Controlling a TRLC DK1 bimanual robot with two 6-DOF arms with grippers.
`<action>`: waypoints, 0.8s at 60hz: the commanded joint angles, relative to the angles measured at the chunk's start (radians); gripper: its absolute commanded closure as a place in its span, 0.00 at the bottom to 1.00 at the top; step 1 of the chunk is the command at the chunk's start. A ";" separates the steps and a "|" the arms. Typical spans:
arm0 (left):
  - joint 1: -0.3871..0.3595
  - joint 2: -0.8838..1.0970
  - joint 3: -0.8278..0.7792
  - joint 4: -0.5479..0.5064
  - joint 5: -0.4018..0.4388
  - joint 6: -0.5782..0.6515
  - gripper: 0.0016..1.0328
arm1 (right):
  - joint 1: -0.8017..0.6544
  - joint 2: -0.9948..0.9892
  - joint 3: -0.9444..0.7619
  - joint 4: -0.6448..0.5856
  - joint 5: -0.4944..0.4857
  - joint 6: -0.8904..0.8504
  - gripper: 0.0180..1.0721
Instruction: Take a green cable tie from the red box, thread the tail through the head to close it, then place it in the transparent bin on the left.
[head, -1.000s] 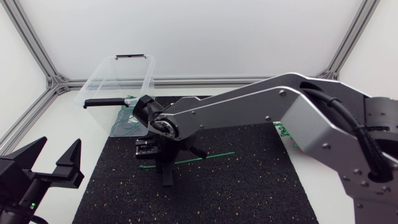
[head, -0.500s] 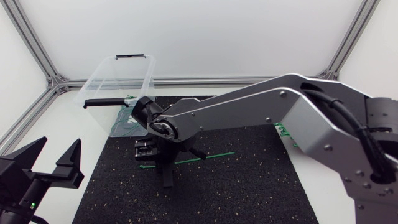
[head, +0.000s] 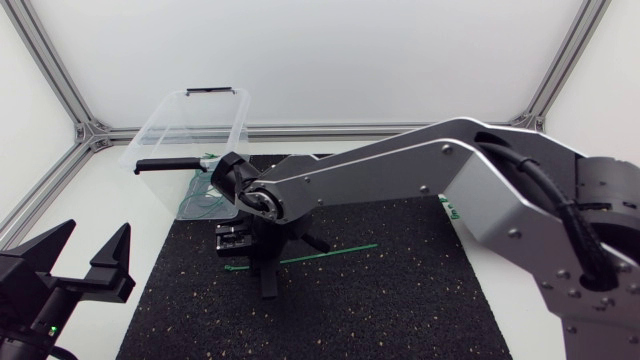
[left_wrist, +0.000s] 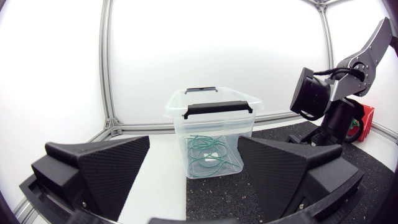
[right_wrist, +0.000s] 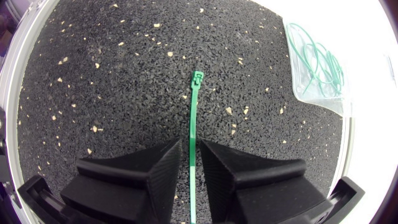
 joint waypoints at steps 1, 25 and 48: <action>-0.003 -0.007 -0.041 -0.011 -0.007 0.015 0.04 | -0.050 0.112 0.013 0.060 0.060 -0.023 0.74; -0.003 -0.007 -0.041 -0.014 -0.007 0.014 0.04 | -0.081 0.175 0.104 -0.060 0.003 -0.034 0.76; -0.001 -0.007 -0.041 -0.014 -0.007 0.014 0.04 | -0.107 0.221 0.196 -0.150 -0.029 -0.034 0.85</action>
